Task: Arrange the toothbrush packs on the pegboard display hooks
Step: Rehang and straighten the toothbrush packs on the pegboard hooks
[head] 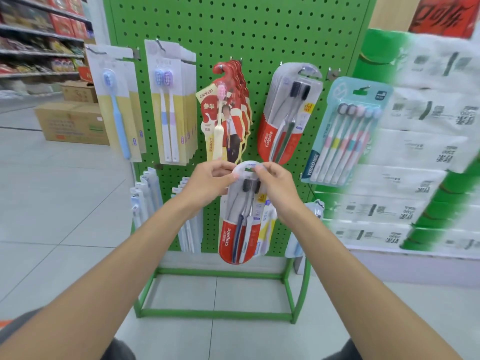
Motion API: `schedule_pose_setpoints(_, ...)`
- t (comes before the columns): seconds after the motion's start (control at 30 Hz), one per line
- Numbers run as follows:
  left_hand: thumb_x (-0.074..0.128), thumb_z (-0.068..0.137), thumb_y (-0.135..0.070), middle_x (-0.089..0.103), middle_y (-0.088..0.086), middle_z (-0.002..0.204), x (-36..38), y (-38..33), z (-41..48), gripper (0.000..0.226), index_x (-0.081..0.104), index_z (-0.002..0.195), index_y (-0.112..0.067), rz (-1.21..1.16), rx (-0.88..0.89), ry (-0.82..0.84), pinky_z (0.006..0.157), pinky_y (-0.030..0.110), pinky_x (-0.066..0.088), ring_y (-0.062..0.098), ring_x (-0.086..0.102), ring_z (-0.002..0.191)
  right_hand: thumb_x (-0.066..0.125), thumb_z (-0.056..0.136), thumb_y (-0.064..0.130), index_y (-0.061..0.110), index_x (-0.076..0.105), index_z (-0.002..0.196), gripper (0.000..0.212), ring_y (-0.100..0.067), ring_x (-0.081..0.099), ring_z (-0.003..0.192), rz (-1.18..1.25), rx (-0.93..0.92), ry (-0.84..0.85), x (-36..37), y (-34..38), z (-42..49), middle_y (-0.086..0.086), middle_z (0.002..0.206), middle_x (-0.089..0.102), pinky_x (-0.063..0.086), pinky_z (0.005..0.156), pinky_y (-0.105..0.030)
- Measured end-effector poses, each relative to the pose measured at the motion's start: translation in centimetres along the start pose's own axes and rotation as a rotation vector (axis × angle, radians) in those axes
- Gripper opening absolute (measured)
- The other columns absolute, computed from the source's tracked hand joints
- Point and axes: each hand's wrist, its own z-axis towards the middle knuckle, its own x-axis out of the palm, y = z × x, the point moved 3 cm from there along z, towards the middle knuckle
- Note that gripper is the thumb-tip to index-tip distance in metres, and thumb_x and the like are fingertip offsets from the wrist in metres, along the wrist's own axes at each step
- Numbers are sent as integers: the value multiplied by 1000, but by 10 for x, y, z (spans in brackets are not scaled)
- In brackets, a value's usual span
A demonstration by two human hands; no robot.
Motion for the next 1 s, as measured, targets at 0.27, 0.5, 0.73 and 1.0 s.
schedule_pose_setpoints(0.27,61,96,-12,73,3,106,7,21,-17,16,70,108,-16,-18,-98,139,66,22,57,12,71,91,61,94,36,13,71,96,25,-30,68,102,162,86,35,-7,-12,-6,-7,101,75,48,100,-52)
schedule_pose_setpoints(0.5,61,95,-10,74,9,106,2,20,-13,17,67,110,-6,-247,-117,5,78,35,60,21,73,94,42,101,48,14,63,125,47,-25,69,105,242,296,277,5,-41,-20,-8,114,72,50,99,-45)
schedule_pose_setpoints(0.73,62,95,-11,74,0,97,-15,9,-12,13,69,106,-12,-253,-14,-117,63,21,57,8,72,81,37,99,56,16,63,125,54,-28,67,109,148,439,521,11,-67,-50,-11,115,72,54,94,-36)
schedule_pose_setpoints(1.0,60,96,-10,74,-7,91,-16,10,-14,16,66,111,-11,-209,27,-143,62,18,55,2,71,77,69,90,17,14,69,105,16,-17,72,89,7,316,596,0,-76,-62,-8,103,75,57,85,-25)
